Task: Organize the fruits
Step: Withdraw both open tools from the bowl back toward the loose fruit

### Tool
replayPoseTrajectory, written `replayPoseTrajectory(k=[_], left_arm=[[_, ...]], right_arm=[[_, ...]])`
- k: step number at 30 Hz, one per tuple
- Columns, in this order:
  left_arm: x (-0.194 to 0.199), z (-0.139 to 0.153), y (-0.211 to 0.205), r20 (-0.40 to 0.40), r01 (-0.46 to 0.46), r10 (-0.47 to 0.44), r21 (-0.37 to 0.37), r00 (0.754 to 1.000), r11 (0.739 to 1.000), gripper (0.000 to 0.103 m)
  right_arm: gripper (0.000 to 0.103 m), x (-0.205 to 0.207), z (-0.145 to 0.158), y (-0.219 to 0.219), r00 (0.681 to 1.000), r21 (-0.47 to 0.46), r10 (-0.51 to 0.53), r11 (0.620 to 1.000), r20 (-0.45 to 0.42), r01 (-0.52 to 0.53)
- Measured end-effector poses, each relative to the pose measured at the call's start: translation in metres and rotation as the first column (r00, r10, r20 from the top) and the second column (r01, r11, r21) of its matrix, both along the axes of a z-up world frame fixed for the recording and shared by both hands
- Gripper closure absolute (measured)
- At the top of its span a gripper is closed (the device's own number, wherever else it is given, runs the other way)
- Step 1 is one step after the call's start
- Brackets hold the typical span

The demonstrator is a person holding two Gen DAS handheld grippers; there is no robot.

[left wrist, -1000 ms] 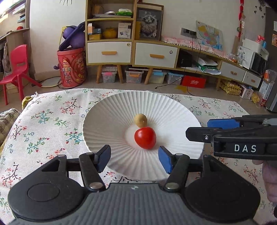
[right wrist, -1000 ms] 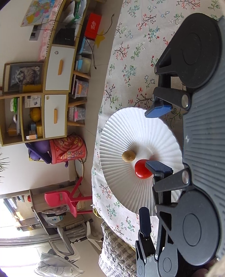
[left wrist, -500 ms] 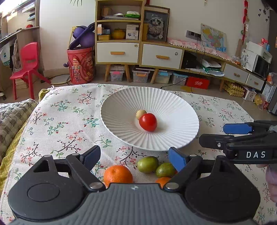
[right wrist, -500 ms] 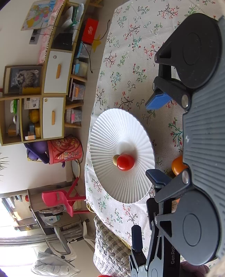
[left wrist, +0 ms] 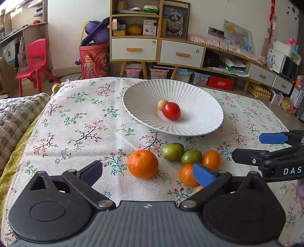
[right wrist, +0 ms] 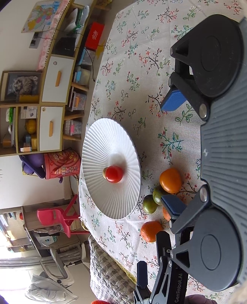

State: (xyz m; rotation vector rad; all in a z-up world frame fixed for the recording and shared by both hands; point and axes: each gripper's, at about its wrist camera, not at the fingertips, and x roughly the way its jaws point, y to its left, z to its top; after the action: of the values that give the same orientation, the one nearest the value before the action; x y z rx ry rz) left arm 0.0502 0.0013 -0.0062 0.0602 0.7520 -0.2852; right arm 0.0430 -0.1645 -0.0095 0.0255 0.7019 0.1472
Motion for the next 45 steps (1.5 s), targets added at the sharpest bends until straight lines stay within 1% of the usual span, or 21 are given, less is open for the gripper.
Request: replayPoseTrajectory(k=[6, 12, 21, 31, 35, 37, 39, 45], left_arm=[[-0.013, -0.005, 0.009, -0.005, -0.015, 0.015, -0.001, 1.000, 1.000, 0.011], [-0.022, -0.007, 0.015, -0.001, -0.039, 0.039, -0.009, 0.999, 0.999, 0.011], [-0.029, -0.016, 0.019, -0.009, -0.043, 0.044, 0.014, 0.999, 0.999, 0.011], [-0.034, -0.031, 0.023, -0.058, -0.034, 0.036, 0.045, 0.998, 0.998, 0.011], [-0.033, -0.033, 0.022, -0.040, -0.030, 0.033, 0.071, 0.999, 0.997, 0.011], [-0.032, -0.035, 0.022, -0.029, -0.031, 0.033, 0.072, 0.999, 0.997, 0.011], [-0.030, -0.036, 0.022, -0.015, -0.032, 0.034, 0.071, 0.999, 0.997, 0.011], [-0.021, -0.039, 0.020, 0.013, -0.037, 0.036, 0.062, 0.999, 0.997, 0.011]], right_arm=[[0.005, -0.008, -0.007, -0.002, 1.000, -0.022, -0.025, 0.999, -0.006, 0.025], [0.004, -0.014, -0.011, -0.002, 0.999, -0.024, -0.030, 0.999, -0.016, 0.030], [0.003, -0.021, -0.019, 0.002, 0.999, -0.038, -0.017, 0.999, -0.037, 0.016], [0.003, -0.021, -0.031, 0.009, 0.998, -0.067, -0.004, 0.998, -0.070, -0.001], [0.003, -0.019, -0.035, 0.011, 0.997, -0.085, -0.001, 0.996, -0.078, -0.006], [0.003, -0.016, -0.038, 0.013, 0.997, -0.094, -0.001, 0.996, -0.081, -0.006], [0.001, -0.015, -0.040, 0.013, 0.998, -0.094, -0.003, 0.996, -0.070, -0.004], [0.001, -0.011, -0.041, 0.016, 0.999, -0.102, -0.002, 0.995, -0.042, -0.002]])
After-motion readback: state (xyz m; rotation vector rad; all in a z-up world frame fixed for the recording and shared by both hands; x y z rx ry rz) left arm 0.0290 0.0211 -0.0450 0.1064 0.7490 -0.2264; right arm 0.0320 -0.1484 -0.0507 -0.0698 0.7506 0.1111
